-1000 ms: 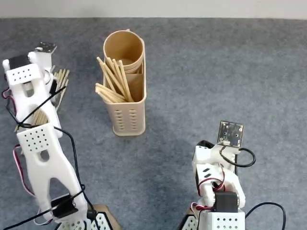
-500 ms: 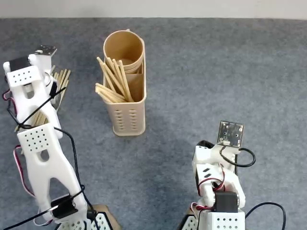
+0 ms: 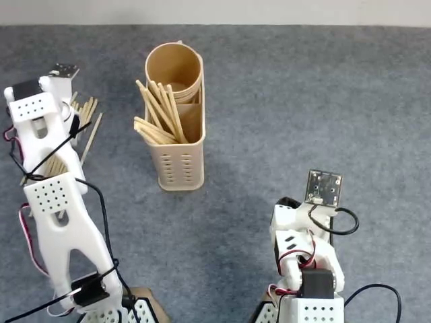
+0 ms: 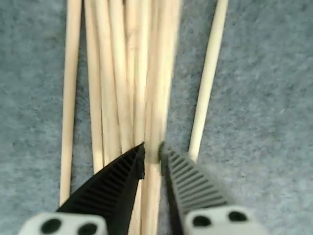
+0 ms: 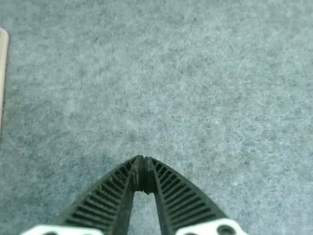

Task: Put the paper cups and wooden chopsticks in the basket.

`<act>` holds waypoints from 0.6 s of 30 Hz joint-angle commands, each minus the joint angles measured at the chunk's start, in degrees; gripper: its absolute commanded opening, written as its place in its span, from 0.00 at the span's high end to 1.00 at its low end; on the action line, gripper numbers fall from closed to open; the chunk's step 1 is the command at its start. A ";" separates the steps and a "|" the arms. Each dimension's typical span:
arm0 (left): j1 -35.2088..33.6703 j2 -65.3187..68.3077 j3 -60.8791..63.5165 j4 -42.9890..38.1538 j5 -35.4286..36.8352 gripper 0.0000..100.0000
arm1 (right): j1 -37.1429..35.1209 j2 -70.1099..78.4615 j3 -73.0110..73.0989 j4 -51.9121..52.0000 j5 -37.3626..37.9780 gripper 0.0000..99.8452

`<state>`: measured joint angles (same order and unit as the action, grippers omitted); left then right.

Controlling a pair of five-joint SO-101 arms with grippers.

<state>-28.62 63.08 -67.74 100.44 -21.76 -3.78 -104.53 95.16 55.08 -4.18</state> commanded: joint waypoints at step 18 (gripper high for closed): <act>-0.04 0.66 -2.42 0.44 0.44 0.85 | 0.57 -0.04 9.27 -0.13 0.53 1.00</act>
<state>-28.70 64.75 -68.35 100.44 -21.67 -3.78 -104.53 95.16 55.08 -4.18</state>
